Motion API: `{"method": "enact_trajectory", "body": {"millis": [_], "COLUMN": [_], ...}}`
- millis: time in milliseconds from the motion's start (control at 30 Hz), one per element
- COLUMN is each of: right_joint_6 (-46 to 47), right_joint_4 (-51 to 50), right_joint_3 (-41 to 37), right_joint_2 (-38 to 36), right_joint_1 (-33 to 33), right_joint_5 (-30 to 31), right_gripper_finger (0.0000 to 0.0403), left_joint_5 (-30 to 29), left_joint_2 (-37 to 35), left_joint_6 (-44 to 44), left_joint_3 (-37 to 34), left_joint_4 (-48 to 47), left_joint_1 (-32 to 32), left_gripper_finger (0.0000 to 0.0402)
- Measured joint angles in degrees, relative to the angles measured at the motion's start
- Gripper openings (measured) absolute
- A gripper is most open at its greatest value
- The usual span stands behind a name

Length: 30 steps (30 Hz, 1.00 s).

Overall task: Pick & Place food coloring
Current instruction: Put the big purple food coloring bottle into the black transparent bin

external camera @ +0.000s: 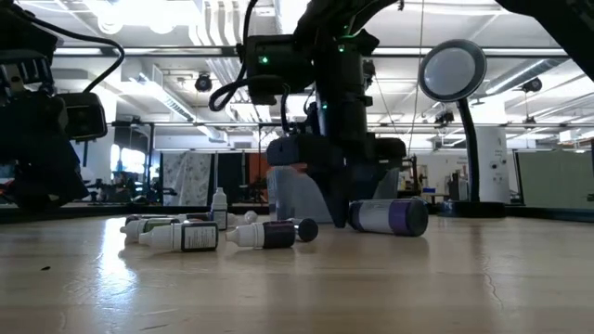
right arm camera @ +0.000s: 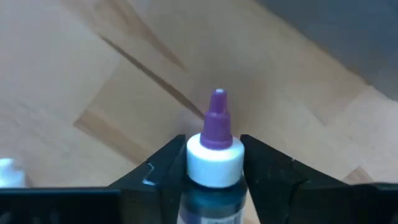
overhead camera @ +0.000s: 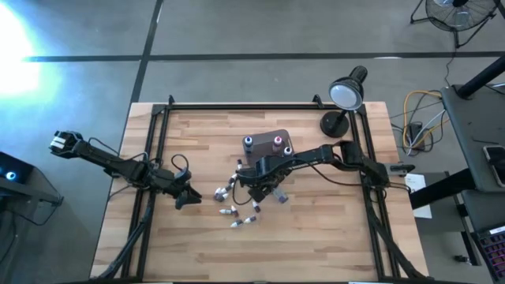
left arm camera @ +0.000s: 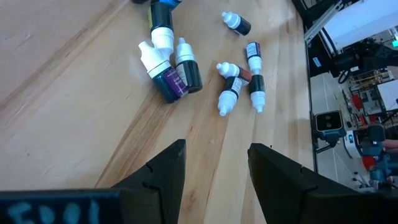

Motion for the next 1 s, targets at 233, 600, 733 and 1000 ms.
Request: {"method": "enact_trajectory", "body": {"millis": [233,600,733,1000], "right_joint_6": [-0.8,21.4,37.0,55.3], "right_joint_4": [0.2,1.6,1.1,-8.7], "right_joint_3": [-0.1,0.6,0.4,0.2], "right_joint_2": [0.4,-7.6,-7.6,-5.4], "right_joint_1": [0.2,11.2,19.0,22.2], "right_joint_5": [2.1,27.2,43.1,62.8], "right_gripper_finger": [0.0107,0.0107,0.0109,0.0109], "left_joint_5": [0.0,0.0,0.0,0.0], "left_joint_2": [0.0,0.0,0.0,0.0], "left_joint_6": [0.0,0.0,0.0,0.0], "left_joint_3": [0.0,0.0,0.0,0.0], "left_joint_4": [0.0,-0.2,-0.2,-0.3], "left_joint_1": [0.0,0.0,0.0,0.0], "left_gripper_finger": [0.0151,0.0151,0.0151,0.0151]}}
